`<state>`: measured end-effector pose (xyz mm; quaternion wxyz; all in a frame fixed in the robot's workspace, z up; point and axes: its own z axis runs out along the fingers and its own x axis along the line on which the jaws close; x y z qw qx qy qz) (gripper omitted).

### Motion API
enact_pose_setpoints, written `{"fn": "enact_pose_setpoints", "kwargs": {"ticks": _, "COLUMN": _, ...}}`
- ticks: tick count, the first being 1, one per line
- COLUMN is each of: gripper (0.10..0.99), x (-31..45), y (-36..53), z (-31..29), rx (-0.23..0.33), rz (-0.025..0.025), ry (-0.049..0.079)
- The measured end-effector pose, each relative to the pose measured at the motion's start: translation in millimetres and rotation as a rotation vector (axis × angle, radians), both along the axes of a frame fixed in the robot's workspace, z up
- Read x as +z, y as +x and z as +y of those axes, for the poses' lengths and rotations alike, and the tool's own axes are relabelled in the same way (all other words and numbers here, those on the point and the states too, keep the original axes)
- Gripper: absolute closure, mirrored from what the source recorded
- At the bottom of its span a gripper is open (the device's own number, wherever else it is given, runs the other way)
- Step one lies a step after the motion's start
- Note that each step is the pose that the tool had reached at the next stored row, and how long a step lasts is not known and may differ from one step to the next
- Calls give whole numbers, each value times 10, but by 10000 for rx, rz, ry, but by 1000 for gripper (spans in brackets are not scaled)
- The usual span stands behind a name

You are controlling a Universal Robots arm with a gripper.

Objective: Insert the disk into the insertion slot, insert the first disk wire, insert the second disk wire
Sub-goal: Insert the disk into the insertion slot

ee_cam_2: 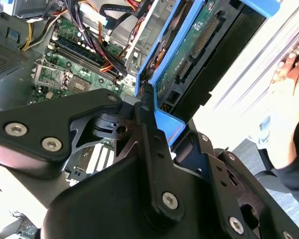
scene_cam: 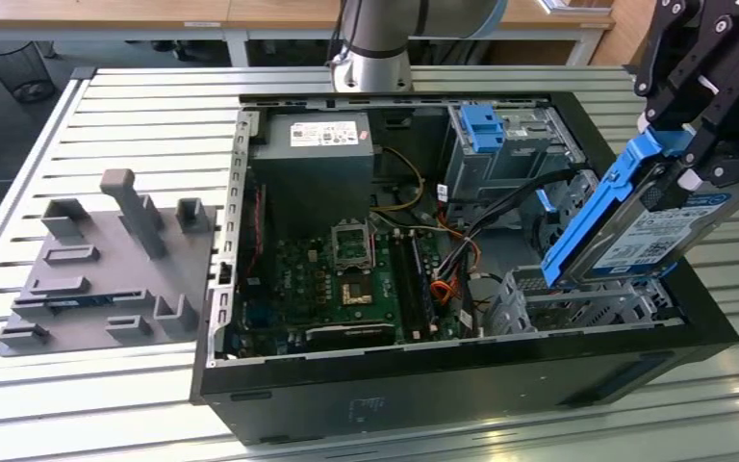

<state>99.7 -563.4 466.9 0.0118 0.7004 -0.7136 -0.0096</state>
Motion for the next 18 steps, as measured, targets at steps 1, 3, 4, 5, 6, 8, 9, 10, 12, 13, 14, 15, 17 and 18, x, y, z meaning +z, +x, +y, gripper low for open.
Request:
{"fn": "enact_pose_setpoints", "kwargs": {"ticks": 1, "gripper": 722, "x": -3, "y": -5, "z": 0, "rx": -5, "rz": 0, "ry": 0}}
{"fn": "enact_pose_setpoints", "kwargs": {"ticks": 3, "gripper": 722, "x": -10, "y": -13, "z": 0, "rx": -14, "rz": -1, "ry": 1}}
{"fn": "enact_pose_setpoints", "kwargs": {"ticks": 4, "gripper": 722, "x": -12, "y": -16, "z": 0, "rx": -17, "rz": -2, "ry": 0}}
{"fn": "enact_pose_setpoints", "kwargs": {"ticks": 5, "gripper": 722, "x": -15, "y": -18, "z": 1, "rx": -18, "rz": -3, "ry": 0}}
{"fn": "enact_pose_setpoints", "kwargs": {"ticks": 6, "gripper": 722, "x": -18, "y": -22, "z": 1, "rx": -19, "rz": -5, "ry": 0}}
{"fn": "enact_pose_setpoints", "kwargs": {"ticks": 8, "gripper": 722, "x": -21, "y": -30, "z": 3, "rx": -20, "rz": -9, "ry": -1}}
{"fn": "enact_pose_setpoints", "kwargs": {"ticks": 9, "gripper": 722, "x": -22, "y": -35, "z": 5, "rx": -19, "rz": -12, "ry": -2}}
{"fn": "enact_pose_setpoints", "kwargs": {"ticks": 10, "gripper": 722, "x": -25, "y": -40, "z": 5, "rx": -20, "rz": -16, "ry": 0}}
{"fn": "enact_pose_setpoints", "kwargs": {"ticks": 12, "gripper": 722, "x": -28, "y": -52, "z": 6, "rx": -20, "rz": -30, "ry": 2}}
{"fn": "enact_pose_setpoints", "kwargs": {"ticks": 13, "gripper": 722, "x": -28, "y": -58, "z": 6, "rx": -21, "rz": -41, "ry": 0}}
{"fn": "enact_pose_setpoints", "kwargs": {"ticks": 14, "gripper": 722, "x": -30, "y": -64, "z": 7, "rx": -21, "rz": -48, "ry": 0}}
{"fn": "enact_pose_setpoints", "kwargs": {"ticks": 15, "gripper": 722, "x": -33, "y": -67, "z": 7, "rx": -21, "rz": -52, "ry": 1}}
{"fn": "enact_pose_setpoints", "kwargs": {"ticks": 17, "gripper": 722, "x": -37, "y": -70, "z": 14, "rx": -20, "rz": -59, "ry": -2}}
{"fn": "enact_pose_setpoints", "kwargs": {"ticks": 18, "gripper": 722, "x": -42, "y": -71, "z": 19, "rx": -20, "rz": -62, "ry": -1}}
